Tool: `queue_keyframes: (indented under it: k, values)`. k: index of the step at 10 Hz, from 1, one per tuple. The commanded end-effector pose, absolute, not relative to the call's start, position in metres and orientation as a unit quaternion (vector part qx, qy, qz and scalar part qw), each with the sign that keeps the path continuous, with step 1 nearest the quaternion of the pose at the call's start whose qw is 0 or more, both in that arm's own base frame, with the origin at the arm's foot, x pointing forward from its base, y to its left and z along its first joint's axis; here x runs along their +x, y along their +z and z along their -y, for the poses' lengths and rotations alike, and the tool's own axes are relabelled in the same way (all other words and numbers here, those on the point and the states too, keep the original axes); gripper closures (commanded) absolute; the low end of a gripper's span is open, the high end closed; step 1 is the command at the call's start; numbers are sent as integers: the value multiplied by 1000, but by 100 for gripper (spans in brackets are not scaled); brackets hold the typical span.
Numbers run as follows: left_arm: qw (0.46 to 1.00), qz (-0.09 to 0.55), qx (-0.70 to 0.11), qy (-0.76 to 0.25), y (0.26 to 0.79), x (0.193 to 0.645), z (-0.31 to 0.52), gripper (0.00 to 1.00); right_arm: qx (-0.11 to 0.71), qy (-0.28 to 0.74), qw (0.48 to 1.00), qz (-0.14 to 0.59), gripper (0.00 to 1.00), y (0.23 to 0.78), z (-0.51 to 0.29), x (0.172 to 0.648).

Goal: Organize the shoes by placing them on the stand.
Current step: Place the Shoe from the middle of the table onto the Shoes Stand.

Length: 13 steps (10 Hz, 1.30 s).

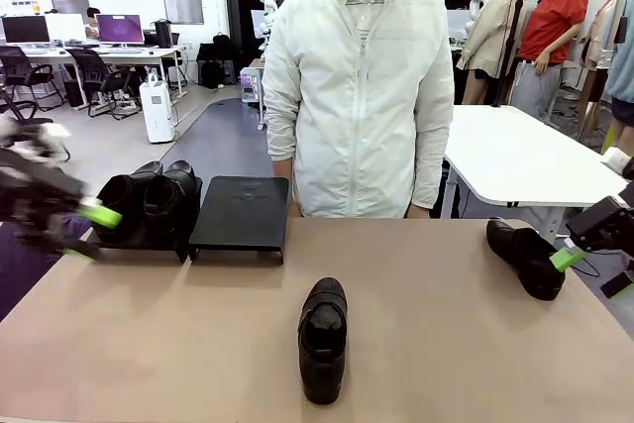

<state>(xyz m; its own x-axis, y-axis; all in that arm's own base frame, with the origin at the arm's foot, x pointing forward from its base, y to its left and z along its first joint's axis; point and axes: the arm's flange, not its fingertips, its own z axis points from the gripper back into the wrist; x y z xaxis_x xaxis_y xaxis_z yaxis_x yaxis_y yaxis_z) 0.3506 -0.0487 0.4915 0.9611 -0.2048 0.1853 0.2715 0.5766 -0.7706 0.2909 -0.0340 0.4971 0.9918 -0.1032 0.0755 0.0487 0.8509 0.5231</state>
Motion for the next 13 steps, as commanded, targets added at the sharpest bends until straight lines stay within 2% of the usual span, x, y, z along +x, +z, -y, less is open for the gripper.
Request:
queue_keyframes:
  k: [1,3,5,6,7,10,11,13]
  values:
    - [919,-93,-325,-206,496,398,171,9,281,-38,958,51,0,499,35,290]
    - [947,-104,-256,-161,472,387,296,9,281,-38,958,51,0,499,35,290]
    - [955,-87,-216,-183,443,373,363,9,281,-38,958,51,0,499,35,290]
    - [957,-60,-207,-192,431,368,377,9,281,-38,958,51,0,499,35,290]
    - [946,-96,-250,-181,447,353,369,9,281,-38,958,51,0,499,35,290]
    - [946,-96,-250,-181,447,353,369,9,281,-38,958,51,0,499,35,290]
    - [949,-91,-237,-184,439,360,379,9,281,-38,958,51,0,499,35,290]
    - [971,-49,-200,-122,416,372,403,9,281,-38,958,51,0,499,35,290]
